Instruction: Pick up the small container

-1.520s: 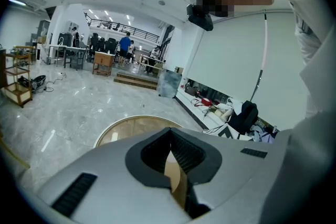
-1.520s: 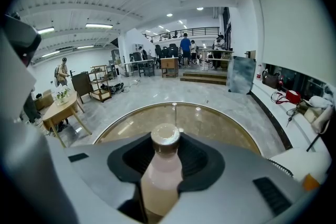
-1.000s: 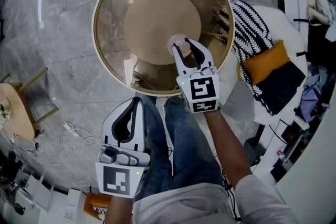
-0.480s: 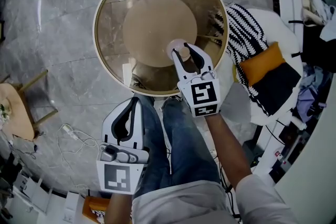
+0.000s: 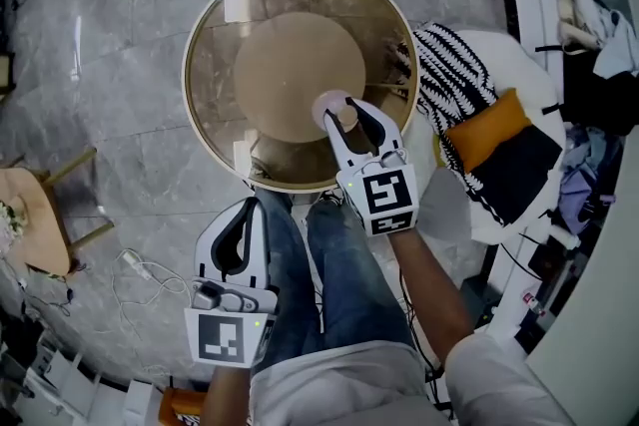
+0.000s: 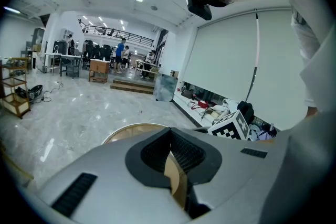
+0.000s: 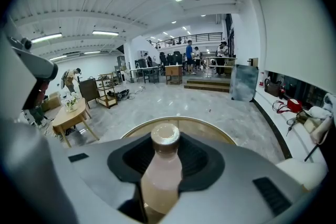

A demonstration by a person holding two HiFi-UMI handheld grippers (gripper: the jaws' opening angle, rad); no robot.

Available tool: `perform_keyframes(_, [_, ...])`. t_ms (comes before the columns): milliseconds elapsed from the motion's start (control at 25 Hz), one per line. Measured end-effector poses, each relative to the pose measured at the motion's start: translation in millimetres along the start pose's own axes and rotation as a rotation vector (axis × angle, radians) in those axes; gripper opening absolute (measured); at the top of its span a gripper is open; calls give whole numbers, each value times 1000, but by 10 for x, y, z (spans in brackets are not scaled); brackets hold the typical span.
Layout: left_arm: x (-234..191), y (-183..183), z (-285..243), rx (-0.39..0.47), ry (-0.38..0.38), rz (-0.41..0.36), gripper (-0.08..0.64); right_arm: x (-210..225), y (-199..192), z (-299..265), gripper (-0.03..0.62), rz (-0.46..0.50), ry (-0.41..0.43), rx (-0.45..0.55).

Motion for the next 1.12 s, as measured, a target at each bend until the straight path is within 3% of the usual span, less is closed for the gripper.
perform_keyframes(1120, [265, 752, 376, 79, 17, -47, 15, -248, 754, 970, 143, 8, 30, 39])
Point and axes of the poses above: the fingertips, and each gripper's own axes: z backward along the fingers, x to its right, y out of its top, the point moved 1 cm from there along z, backward along the fingers, and after that the axes turned 13 degrees about -z, right-handed, at the moved point
